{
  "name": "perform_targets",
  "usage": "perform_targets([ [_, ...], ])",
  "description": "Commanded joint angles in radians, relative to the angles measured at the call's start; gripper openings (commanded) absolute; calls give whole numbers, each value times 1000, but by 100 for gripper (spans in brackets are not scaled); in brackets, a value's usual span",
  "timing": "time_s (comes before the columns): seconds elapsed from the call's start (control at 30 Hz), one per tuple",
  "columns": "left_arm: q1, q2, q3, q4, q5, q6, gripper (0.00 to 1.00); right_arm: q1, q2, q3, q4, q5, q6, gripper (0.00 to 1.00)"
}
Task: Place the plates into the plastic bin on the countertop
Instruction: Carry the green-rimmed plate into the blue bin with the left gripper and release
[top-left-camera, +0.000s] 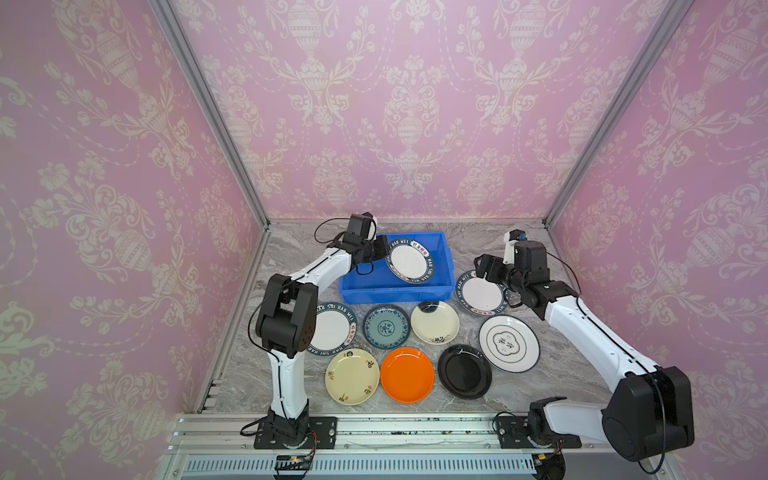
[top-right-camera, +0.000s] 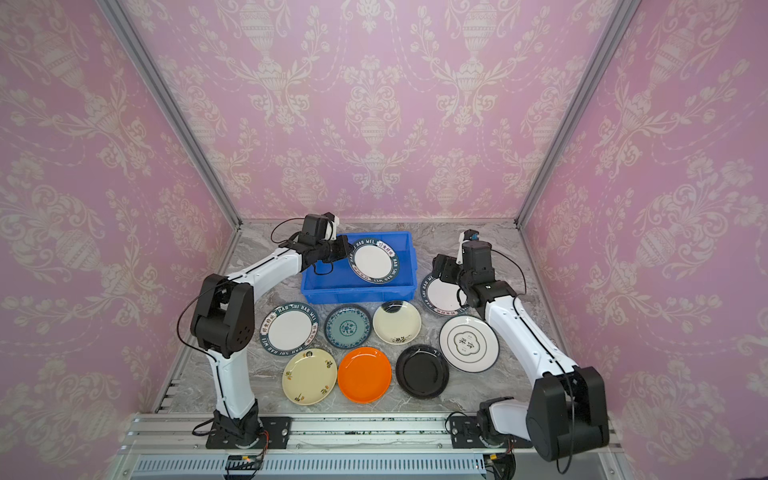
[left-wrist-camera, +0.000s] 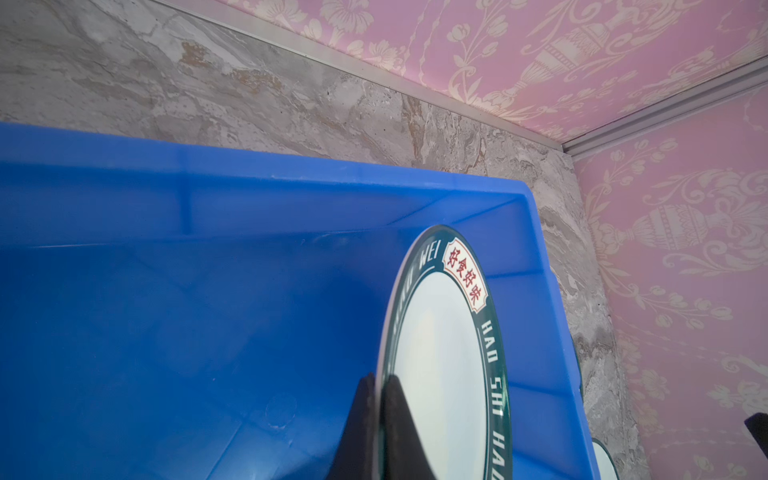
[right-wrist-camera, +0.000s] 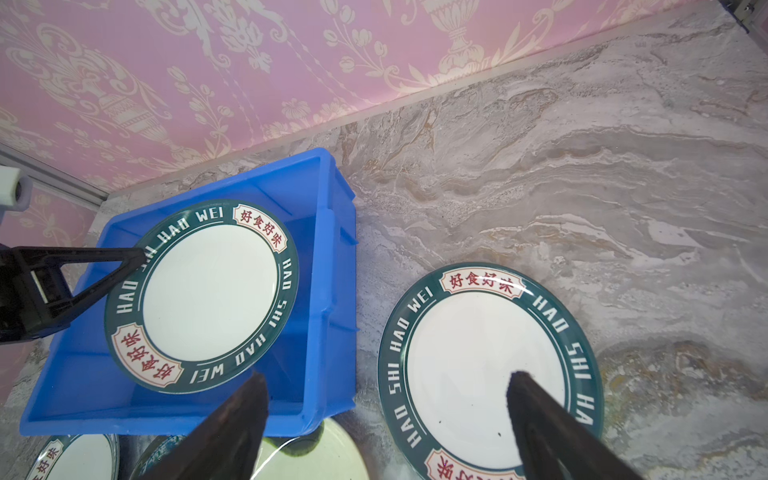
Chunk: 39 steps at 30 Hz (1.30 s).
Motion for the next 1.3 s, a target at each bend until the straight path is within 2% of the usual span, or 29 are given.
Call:
perform_targets([
  [0.0,-10,30,29,91,47,-50,0,-9,-33,-18,6,-9,16,91],
  [0.27,-18,87,20,172,66,-84,0,-13,-24,-27,14,-28,25,91],
  [0.8,-27,164,25,204,56,-102,0,-13,-11,-31,19,-31,26,91],
  [1.27,-35,210,36,165,29,-92,0,-13,2,-36,32,-46,31,92],
])
